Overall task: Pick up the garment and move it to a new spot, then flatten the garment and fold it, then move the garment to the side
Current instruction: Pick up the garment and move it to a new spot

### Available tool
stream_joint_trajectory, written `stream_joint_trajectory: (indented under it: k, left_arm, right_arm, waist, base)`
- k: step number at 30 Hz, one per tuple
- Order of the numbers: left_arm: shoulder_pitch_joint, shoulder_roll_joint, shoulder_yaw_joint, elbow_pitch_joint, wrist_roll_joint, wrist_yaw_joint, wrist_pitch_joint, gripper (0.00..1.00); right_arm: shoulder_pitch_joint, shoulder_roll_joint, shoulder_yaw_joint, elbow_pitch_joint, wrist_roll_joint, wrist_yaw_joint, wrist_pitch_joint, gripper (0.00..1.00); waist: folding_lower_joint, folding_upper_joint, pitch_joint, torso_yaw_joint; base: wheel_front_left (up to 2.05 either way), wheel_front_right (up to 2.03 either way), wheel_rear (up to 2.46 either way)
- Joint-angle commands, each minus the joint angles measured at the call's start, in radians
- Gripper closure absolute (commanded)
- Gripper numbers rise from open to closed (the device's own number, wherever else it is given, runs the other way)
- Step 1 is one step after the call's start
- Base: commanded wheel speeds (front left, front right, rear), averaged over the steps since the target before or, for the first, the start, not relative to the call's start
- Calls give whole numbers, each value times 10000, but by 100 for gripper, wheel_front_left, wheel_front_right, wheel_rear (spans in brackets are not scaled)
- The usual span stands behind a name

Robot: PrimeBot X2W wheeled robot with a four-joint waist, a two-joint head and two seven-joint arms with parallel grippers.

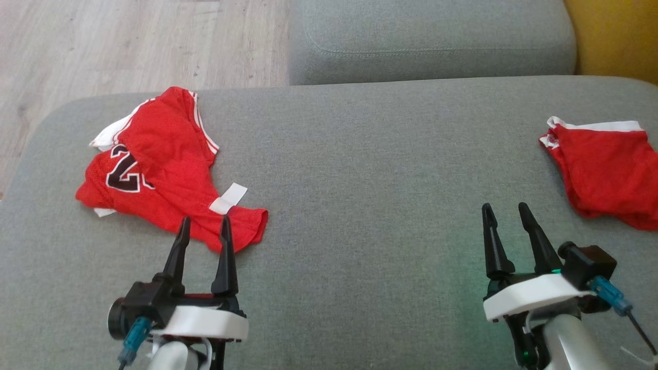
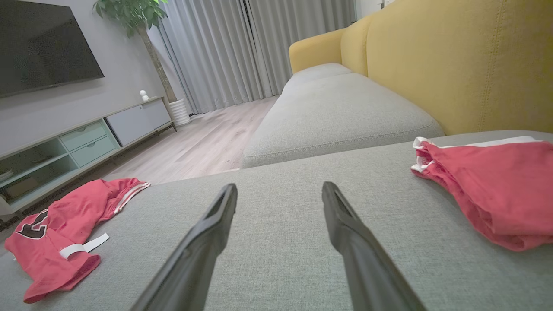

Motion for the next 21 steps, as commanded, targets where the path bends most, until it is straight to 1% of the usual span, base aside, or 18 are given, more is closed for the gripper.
stream_joint_trajectory:
  k: [1,8,21]
  left_arm:
    - [-378,48,292,-288,-17,27,-53,0]
    - [-380,47,325,-224,72,92,-53,0]
    - [-245,47,599,-88,294,105,-53,0]
  right_arm:
    - [-242,50,298,-337,96,-7,-135,0]
    - [-202,50,668,-388,213,-7,-136,0]
    - [83,50,1483,-307,475,-7,-137,0]
  waist:
    - [-1,0,-10,36]
    - [-1,0,-40,538]
    - [-1,0,-208,2260]
  base:
    - [0,0,0]
    - [0,0,0]
    - [0,0,0]
